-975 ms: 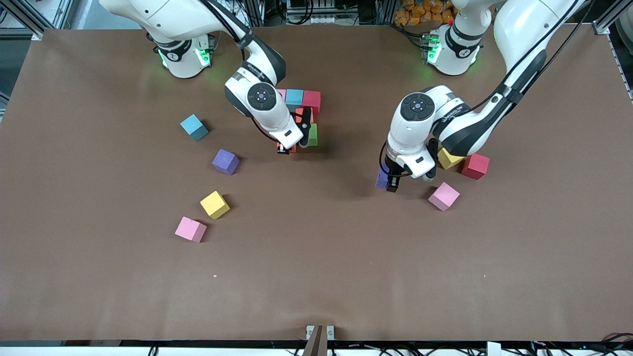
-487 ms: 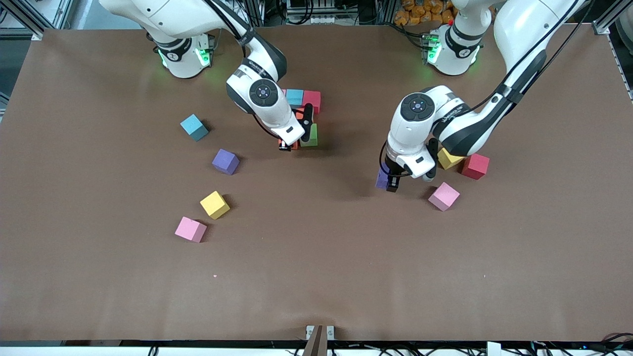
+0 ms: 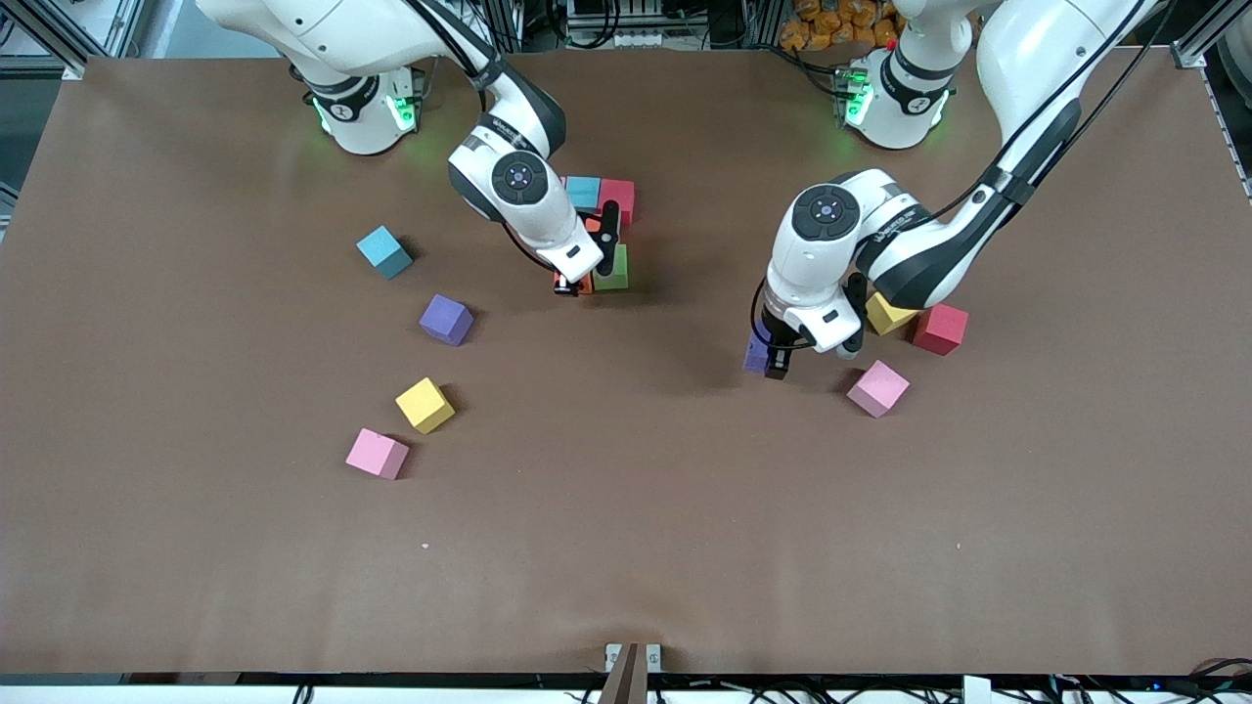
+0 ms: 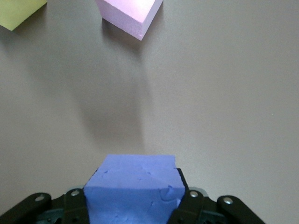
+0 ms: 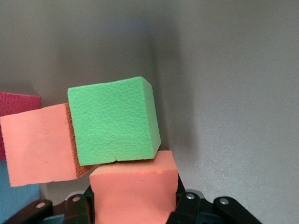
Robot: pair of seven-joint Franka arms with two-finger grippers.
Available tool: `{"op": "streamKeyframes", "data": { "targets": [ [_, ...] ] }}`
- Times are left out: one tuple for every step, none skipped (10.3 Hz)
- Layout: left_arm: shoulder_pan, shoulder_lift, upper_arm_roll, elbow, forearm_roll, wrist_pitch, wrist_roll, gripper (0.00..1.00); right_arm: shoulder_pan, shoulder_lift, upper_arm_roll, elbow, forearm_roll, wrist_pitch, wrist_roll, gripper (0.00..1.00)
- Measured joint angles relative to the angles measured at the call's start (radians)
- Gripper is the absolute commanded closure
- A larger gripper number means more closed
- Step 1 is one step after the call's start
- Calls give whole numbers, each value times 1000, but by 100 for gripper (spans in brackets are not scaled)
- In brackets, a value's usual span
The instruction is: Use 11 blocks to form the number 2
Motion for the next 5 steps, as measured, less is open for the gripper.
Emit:
{"op": "streamKeyframes", "data": {
  "targets": [
    [0, 0, 0, 0, 0, -2, 0, 60, 0, 0, 0, -4, 0, 3, 0, 64],
    [0, 0, 0, 0, 0, -3, 0, 60, 0, 0, 0, -6, 0, 4, 0, 64],
    [0, 0, 0, 0, 0, -3, 0, 60, 0, 0, 0, -8, 0, 5, 0, 64],
    [0, 0, 0, 0, 0, -3, 0, 60, 0, 0, 1, -9, 0, 8, 0, 63],
    [0, 0, 0, 0, 0, -3, 0, 60, 0, 0, 1, -10, 0, 10, 0, 62]
  ]
}}
